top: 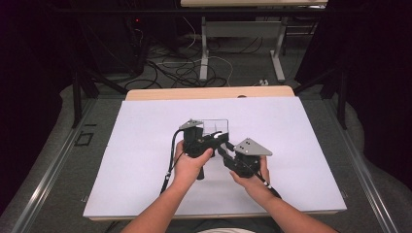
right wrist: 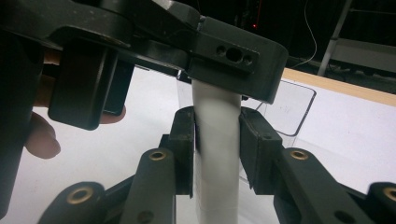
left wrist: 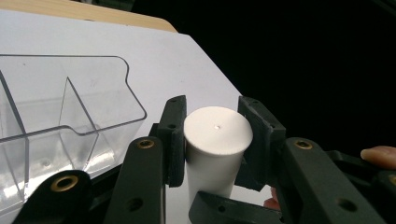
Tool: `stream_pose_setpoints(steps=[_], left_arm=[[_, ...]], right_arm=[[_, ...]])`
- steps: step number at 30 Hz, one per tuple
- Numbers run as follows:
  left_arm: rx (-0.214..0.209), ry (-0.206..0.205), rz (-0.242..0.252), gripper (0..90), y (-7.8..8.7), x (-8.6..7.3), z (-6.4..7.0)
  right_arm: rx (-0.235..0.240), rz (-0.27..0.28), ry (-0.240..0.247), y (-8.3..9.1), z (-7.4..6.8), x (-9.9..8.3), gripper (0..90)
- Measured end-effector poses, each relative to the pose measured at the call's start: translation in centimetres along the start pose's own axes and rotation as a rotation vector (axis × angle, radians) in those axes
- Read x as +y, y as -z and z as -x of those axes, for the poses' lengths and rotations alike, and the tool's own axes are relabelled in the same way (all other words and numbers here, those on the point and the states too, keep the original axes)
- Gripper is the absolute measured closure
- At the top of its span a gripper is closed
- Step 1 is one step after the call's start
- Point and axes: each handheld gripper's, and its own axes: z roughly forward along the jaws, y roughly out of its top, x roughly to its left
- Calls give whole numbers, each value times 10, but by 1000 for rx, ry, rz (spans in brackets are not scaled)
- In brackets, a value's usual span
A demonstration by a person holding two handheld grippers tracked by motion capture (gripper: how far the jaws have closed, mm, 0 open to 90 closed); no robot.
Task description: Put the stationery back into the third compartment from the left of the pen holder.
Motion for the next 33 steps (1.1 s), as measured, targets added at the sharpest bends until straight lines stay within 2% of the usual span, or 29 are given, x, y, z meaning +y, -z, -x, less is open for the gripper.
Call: stream_pose_setpoints(steps=[6,12,14,17,22,24,30,33], left_arm=[[17,-8,-7,643,-1,2,-1],[29,-10,-3,643,-3,5,-2],[39,-29,-4,643,-3,7,-3],[48,-30,7,643,-4,10,-3],[71,-73,7,643,-4,20,-2],[83,-84,26,643,-4,25,-1],[97,-105,40,643,-6,34,-1],[109,-121,43,643,-7,37,-1]], right_arm=[[13,3,-5,1,0,1,627],[6,7,-15,1,2,1,582],[7,8,-16,1,4,0,545],[-4,7,-23,2,6,0,511],[-28,-11,-19,3,10,0,427],[-37,-5,-26,2,13,0,383],[-63,-18,-46,1,17,0,322],[-76,-49,-51,1,21,-1,291]])
